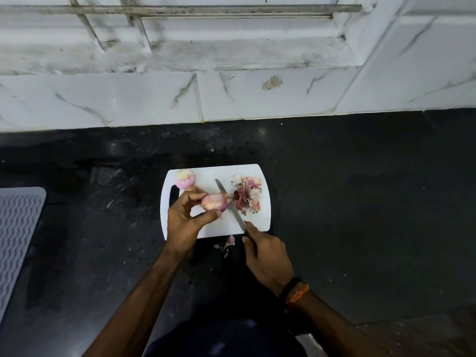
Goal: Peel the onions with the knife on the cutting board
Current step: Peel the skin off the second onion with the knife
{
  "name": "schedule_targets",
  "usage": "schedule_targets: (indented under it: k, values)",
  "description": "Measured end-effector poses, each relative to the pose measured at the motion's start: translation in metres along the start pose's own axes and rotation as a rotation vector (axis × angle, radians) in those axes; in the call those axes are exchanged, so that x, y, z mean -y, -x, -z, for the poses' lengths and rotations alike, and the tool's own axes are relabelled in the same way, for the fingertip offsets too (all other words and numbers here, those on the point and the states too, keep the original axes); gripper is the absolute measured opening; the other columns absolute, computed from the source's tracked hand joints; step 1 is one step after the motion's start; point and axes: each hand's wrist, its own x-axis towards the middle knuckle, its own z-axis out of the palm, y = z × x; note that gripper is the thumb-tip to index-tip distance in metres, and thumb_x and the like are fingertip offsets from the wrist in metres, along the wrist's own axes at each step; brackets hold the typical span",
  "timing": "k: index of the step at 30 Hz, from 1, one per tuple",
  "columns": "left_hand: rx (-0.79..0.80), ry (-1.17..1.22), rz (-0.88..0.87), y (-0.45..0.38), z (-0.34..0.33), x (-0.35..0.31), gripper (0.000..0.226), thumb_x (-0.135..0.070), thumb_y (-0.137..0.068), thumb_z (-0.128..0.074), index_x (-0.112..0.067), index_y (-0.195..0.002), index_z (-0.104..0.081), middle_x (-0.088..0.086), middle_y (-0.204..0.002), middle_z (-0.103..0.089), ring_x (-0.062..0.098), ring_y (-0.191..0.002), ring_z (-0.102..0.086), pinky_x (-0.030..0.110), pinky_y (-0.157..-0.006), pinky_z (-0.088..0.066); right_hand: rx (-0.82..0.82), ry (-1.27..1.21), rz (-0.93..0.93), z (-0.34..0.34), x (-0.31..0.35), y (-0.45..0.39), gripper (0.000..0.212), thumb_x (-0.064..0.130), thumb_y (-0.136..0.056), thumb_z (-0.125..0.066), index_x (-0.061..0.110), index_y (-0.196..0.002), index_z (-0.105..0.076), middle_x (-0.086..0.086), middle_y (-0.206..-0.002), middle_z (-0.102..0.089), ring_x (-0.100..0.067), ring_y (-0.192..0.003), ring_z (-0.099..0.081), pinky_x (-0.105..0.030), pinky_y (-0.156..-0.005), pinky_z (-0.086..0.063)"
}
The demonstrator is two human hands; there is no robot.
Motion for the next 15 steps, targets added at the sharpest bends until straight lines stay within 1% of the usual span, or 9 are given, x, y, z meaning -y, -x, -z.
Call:
schedule_targets:
  k: [2, 3, 5, 6, 7, 10, 12, 13, 15]
  values:
    - [0.027, 0.168, 0.068, 0.001, 0.002, -0.004, 0.052, -0.021, -0.063, -0.092, 0.001, -0.104, -0.068, 0.014, -0.108, -0.073, 0.032, -0.108, -0.068, 0.045, -0.095, -0.054, -0.05, -0.026, 0.005, 0.005, 0.006, -0.002, 0.038, 0.025, -0.101, -0.049, 0.017, -0.137, -0.055, 0.001, -0.086, -0.069, -0.018, -0.073, -0.063, -0.036, -0.07, -0.051]
    - [0.031, 0.26, 0.112, 0.001, 0.003, -0.006, 0.053, -0.021, -0.063, -0.092, 0.004, -0.103, -0.067, 0.018, -0.108, -0.073, 0.036, -0.108, -0.068, 0.048, -0.096, -0.054, -0.064, -0.04, 0.006, 0.006, 0.009, -0.003, 0.034, 0.024, -0.101, -0.05, 0.018, -0.134, -0.056, 0.002, -0.081, -0.067, -0.016, -0.069, -0.061, -0.033, -0.066, -0.049]
    - [0.019, 0.421, 0.198, 0.003, 0.004, -0.013, 0.04, -0.012, -0.069, -0.083, 0.007, -0.099, -0.065, 0.023, -0.107, -0.072, 0.039, -0.108, -0.068, 0.048, -0.095, -0.056, -0.064, -0.054, 0.011, 0.008, 0.014, -0.006, 0.03, 0.023, -0.101, -0.051, 0.018, -0.129, -0.057, 0.005, -0.077, -0.064, -0.014, -0.065, -0.059, -0.034, -0.065, -0.05]
    - [0.018, 0.476, 0.241, 0.003, 0.003, -0.016, 0.032, -0.006, -0.073, -0.076, 0.007, -0.099, -0.063, 0.025, -0.11, -0.071, 0.04, -0.109, -0.067, 0.046, -0.095, -0.056, -0.062, -0.05, 0.009, 0.008, 0.015, -0.007, 0.029, 0.023, -0.101, -0.051, 0.018, -0.128, -0.057, 0.006, -0.074, -0.062, -0.014, -0.064, -0.058, -0.036, -0.065, -0.05]
    - [0.021, 0.519, 0.28, 0.004, 0.003, -0.017, 0.028, -0.003, -0.076, -0.07, 0.007, -0.101, -0.062, 0.027, -0.114, -0.069, 0.041, -0.111, -0.066, 0.044, -0.094, -0.057, -0.069, -0.044, 0.01, 0.008, 0.014, -0.008, 0.028, 0.023, -0.101, -0.051, 0.018, -0.128, -0.057, 0.008, -0.073, -0.059, -0.013, -0.062, -0.056, -0.034, -0.063, -0.048]
    - [0.015, 0.58, 0.359, 0.003, 0.005, -0.016, 0.028, -0.002, -0.08, -0.065, 0.006, -0.106, -0.062, 0.027, -0.12, -0.067, 0.04, -0.111, -0.066, 0.039, -0.09, -0.058, -0.123, -0.05, 0.026, 0.009, 0.016, -0.008, 0.028, 0.023, -0.102, -0.051, 0.017, -0.127, -0.059, 0.015, -0.073, -0.051, -0.004, -0.059, -0.048, -0.021, -0.061, -0.036]
    - [0.021, 0.585, 0.398, 0.001, 0.006, -0.013, 0.038, -0.005, -0.08, -0.069, 0.008, -0.115, -0.061, 0.029, -0.125, -0.064, 0.047, -0.116, -0.061, 0.044, -0.095, -0.056, -0.166, -0.122, 0.02, 0.012, 0.018, -0.007, 0.034, 0.027, -0.102, -0.051, 0.016, -0.134, -0.058, 0.018, -0.074, -0.051, -0.001, -0.06, -0.05, -0.017, -0.06, -0.04]
    - [0.022, 0.591, 0.415, 0.001, 0.006, -0.012, 0.047, -0.009, -0.078, -0.073, 0.01, -0.119, -0.059, 0.031, -0.127, -0.062, 0.05, -0.119, -0.058, 0.047, -0.099, -0.054, -0.185, -0.179, 0.021, 0.014, 0.02, -0.007, 0.038, 0.03, -0.102, -0.049, 0.017, -0.137, -0.056, 0.018, -0.074, -0.052, -0.001, -0.061, -0.054, -0.019, -0.06, -0.046]
    - [0.019, 0.589, 0.445, 0.0, 0.005, -0.013, 0.069, -0.02, -0.071, -0.078, 0.013, -0.127, -0.055, 0.033, -0.126, -0.062, 0.051, -0.121, -0.057, 0.049, -0.103, -0.051, -0.21, -0.3, 0.04, 0.018, 0.025, -0.007, 0.045, 0.04, -0.101, -0.045, 0.021, -0.141, -0.054, 0.021, -0.077, -0.054, -0.001, -0.065, -0.059, -0.028, -0.064, -0.057]
